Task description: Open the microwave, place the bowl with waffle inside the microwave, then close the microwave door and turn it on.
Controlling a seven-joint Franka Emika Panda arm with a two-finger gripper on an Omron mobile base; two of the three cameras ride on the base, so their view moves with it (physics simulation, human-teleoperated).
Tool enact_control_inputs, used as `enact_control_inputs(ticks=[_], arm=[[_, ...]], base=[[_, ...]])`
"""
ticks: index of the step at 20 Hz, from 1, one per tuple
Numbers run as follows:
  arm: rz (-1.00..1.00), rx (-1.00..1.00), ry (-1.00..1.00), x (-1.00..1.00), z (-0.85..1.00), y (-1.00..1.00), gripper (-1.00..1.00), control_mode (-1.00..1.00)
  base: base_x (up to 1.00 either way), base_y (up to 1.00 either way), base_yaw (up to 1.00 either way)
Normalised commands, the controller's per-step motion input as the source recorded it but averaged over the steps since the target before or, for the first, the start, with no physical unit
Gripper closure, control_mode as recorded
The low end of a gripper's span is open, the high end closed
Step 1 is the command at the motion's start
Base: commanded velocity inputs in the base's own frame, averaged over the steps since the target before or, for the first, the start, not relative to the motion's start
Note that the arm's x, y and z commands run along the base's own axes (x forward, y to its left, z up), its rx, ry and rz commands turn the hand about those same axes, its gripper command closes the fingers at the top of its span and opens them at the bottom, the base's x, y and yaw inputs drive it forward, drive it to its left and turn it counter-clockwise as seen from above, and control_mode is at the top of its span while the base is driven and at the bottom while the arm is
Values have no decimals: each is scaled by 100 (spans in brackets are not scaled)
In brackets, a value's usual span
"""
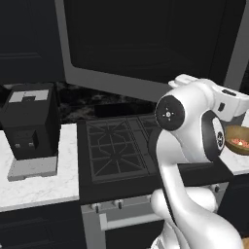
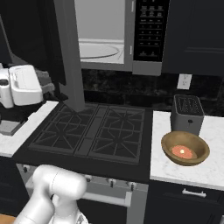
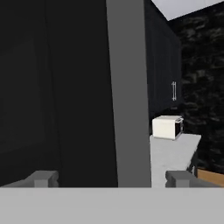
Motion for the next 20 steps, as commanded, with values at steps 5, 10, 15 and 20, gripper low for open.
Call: enact_control_inputs(ticks=[5, 10, 15, 20], arm=[[0, 0, -2, -61, 21, 15, -100, -100], [17, 9, 0, -69, 6, -44, -100, -100], [35, 24, -9, -33, -4, -100, -100, -100], [54, 30, -2, -45, -19, -79, -100, -100]], base=[[0, 0, 0], [0, 0, 0], [0, 0, 0], [0, 0, 0]])
